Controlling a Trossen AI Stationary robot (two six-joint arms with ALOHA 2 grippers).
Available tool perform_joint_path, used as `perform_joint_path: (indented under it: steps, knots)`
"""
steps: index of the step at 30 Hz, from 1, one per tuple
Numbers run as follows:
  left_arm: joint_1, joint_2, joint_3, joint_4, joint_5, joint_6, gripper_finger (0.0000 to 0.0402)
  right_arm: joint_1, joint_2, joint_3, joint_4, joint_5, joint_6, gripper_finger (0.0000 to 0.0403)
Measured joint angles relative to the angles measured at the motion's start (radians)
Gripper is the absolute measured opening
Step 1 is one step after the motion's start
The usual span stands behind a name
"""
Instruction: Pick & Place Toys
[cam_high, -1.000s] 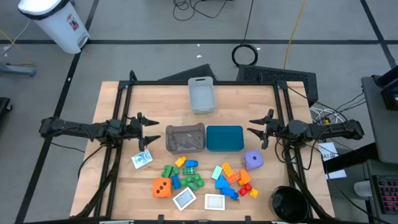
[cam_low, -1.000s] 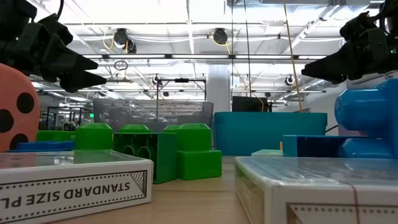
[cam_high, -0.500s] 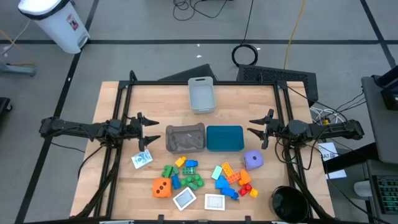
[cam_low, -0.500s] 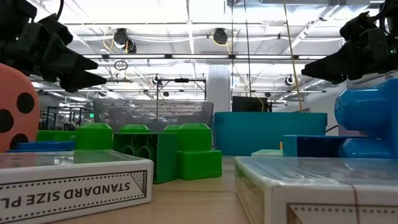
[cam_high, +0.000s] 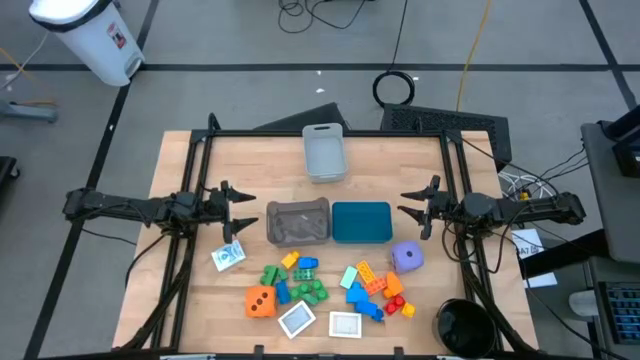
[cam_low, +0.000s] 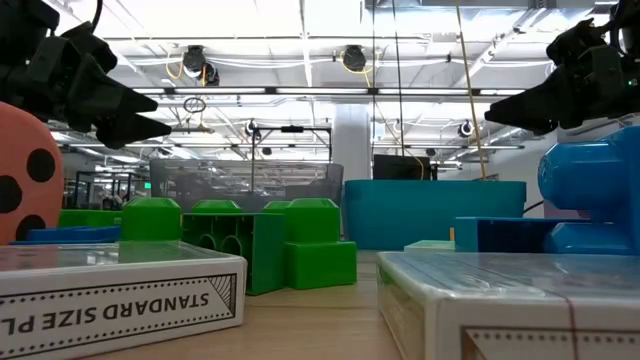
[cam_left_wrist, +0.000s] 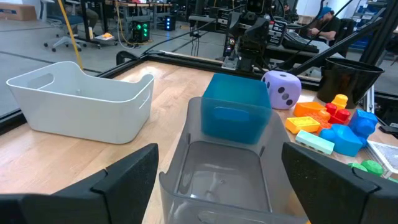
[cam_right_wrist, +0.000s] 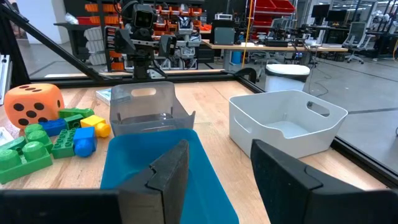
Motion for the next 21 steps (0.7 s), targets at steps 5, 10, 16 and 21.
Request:
perform_joint_path:
  steps: [5,10,16,21]
  knots:
    - [0.000,0.000,0.000,0.000,0.000,0.000,0.0347,0.000,0.000,0.000,0.000,0.000,0.000,0.0167]
    - [0.000,0.000,0.000,0.000,0.000,0.000,0.0347,0.000,0.000,0.000,0.003,0.000,0.042,0.0166]
    - [0.000,0.000,0.000,0.000,0.000,0.000,0.0347,0.000,0.000,-0.007,0.014,-0.001,0.259,0.0165]
    - [0.000,0.000,0.000,0.000,0.000,0.000,0.0347,0.001,0.004,-0.081,0.116,-0.002,0.468,0.0164]
